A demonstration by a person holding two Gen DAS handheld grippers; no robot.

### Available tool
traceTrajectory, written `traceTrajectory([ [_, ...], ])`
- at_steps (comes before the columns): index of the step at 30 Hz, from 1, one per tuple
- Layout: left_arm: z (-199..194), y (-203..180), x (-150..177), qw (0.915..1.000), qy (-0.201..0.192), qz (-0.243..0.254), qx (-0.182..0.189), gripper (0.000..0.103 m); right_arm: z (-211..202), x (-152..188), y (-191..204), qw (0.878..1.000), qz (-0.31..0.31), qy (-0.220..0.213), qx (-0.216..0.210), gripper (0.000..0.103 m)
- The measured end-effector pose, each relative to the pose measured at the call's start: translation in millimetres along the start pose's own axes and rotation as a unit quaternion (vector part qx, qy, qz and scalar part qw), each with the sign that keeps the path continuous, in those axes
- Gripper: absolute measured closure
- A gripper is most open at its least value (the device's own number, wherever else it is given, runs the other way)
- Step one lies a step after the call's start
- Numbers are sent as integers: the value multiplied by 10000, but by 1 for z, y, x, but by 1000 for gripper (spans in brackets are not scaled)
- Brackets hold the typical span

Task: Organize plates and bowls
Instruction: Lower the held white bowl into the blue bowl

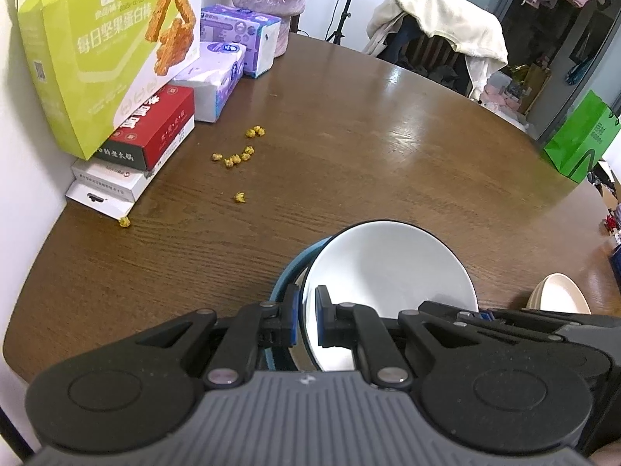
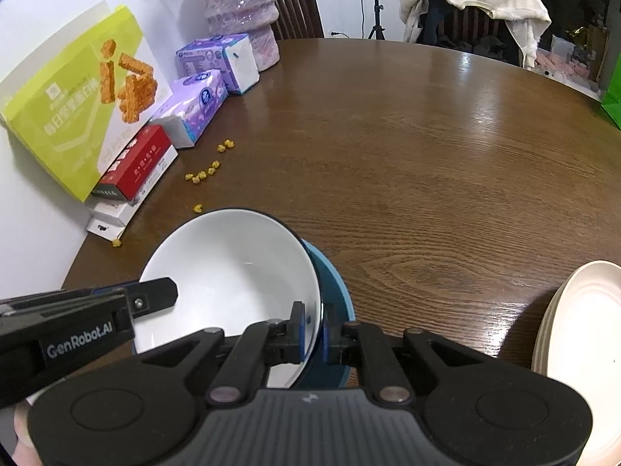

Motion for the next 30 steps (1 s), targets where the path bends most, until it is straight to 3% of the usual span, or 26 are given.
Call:
traceTrajectory([
  [11, 1, -1, -1, 9998, 108, 136, -78, 94, 3, 0, 9, 9993, -304, 73, 223, 93],
  [25, 4, -1, -6, 9995, 250, 109, -163, 91, 8, 0, 5, 9993, -255, 277, 74, 92],
  [28, 1, -2, -7, 9996, 251, 56, -120, 85, 5, -1, 5, 9994, -224, 277, -17, 88],
  [30, -5, -4, -9, 9998, 179, 59, -74, 70, -2, -4, 5, 9995, -226, 202, -93, 85],
])
Point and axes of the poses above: each gripper's, at about its wrist camera, not at the fingertips, and z roughly the way its jaws point, y to its left, x to its underside, the point moved 5 cm from there along z, roughly the way its jaws point, and after that the axes turned 3 degrees about -x, right-handed, at the moved point
